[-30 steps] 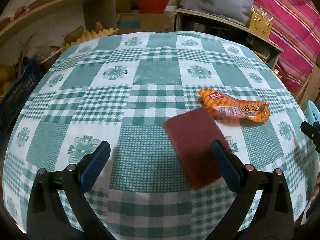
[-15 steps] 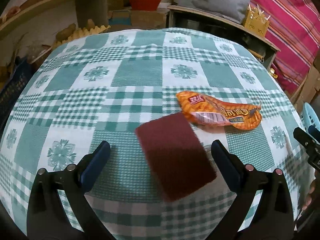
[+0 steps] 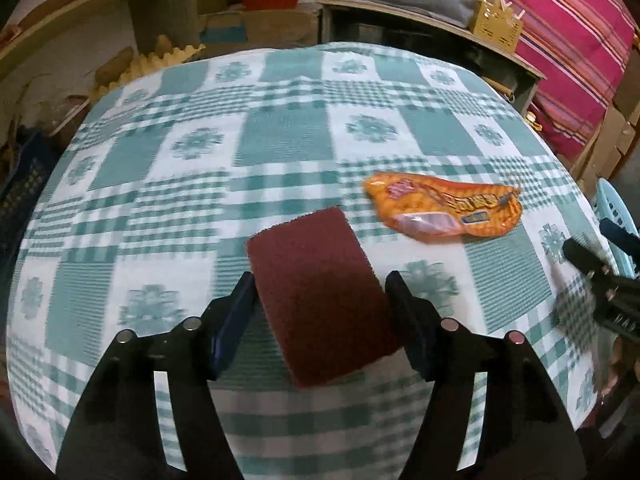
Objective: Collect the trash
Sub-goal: 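Grasp the orange snack bag with the right tool while the left tool lifts the pad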
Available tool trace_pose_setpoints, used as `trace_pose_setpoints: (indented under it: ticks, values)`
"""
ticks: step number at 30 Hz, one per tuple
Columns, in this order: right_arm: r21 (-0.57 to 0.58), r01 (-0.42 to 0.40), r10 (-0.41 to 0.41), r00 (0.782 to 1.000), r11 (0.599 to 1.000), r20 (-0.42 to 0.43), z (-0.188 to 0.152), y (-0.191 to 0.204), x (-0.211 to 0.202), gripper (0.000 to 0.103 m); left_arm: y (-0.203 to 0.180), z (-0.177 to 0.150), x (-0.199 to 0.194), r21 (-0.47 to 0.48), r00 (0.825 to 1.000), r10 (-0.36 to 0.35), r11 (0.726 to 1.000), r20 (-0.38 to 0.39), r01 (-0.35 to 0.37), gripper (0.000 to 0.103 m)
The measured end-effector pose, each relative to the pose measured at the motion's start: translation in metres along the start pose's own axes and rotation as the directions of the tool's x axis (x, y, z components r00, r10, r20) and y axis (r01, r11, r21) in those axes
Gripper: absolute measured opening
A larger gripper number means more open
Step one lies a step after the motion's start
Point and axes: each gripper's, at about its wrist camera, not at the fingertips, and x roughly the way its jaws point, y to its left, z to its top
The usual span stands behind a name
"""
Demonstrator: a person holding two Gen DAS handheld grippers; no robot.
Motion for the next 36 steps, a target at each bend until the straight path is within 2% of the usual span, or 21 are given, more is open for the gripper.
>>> trace_pose_setpoints:
  ticks: [6, 11, 14, 18, 24, 26, 28, 29, 31, 36]
  values:
    - [-0.099, -0.039, 0.037, 0.999, 0.994, -0.023, 0.003, 0.049, 0.006, 0.095, 0.035, 0.018, -0.020, -0.043, 0.999, 0.007, 0.999, 0.051, -0.005, 0.065]
    - [-0.178, -0.024, 0.018, 0.999, 0.984, -0.034, 0.006, 0.078, 0.011, 0.095, 0.054, 0.044, -0.025, -0.037, 0.993, 0.011, 0.999, 0.115, -0.007, 0.065]
    - [-0.189, -0.029, 0.021, 0.999, 0.982, -0.049, 0.010, 0.087, 0.017, 0.095, 0.064, 0.054, -0.025, -0.023, 0.988, 0.042, 0.999, 0.147, -0.039, 0.065]
    - [-0.193, -0.028, 0.016, 0.998, 0.981, -0.063, 0.016, 0.096, 0.027, 0.095, 0.084, 0.059, -0.020, -0.104, 0.991, 0.009, 0.995, 0.134, 0.005, 0.065]
    - [-0.181, -0.035, 0.022, 0.997, 0.983, -0.075, 0.029, 0.101, 0.039, 0.094, 0.092, 0.063, -0.027, -0.112, 0.985, 0.028, 0.994, 0.169, -0.009, 0.065]
    - [-0.183, -0.056, 0.041, 0.996, 0.981, -0.080, 0.033, 0.102, 0.041, 0.088, 0.095, 0.063, -0.027, -0.121, 0.985, 0.033, 0.993, 0.170, -0.012, 0.065]
    - [-0.180, -0.084, 0.069, 0.994, 0.980, -0.090, 0.037, 0.103, 0.043, 0.069, 0.099, 0.064, -0.026, -0.132, 0.985, 0.033, 0.991, 0.168, -0.011, 0.065]
    - [-0.184, -0.086, 0.070, 0.993, 0.979, -0.091, 0.038, 0.104, 0.043, 0.063, 0.101, 0.063, -0.026, -0.139, 0.986, 0.034, 0.990, 0.166, -0.011, 0.065]
    - [-0.197, -0.103, 0.084, 0.991, 0.975, -0.099, 0.041, 0.107, 0.043, 0.041, 0.102, 0.063, -0.024, -0.145, 0.986, 0.037, 0.989, 0.161, -0.014, 0.065]
    - [-0.212, -0.132, 0.110, 0.988, 0.968, -0.111, 0.040, 0.112, 0.042, 0.010, 0.098, 0.064, -0.025, -0.130, 0.985, 0.051, 0.991, 0.168, -0.029, 0.065]
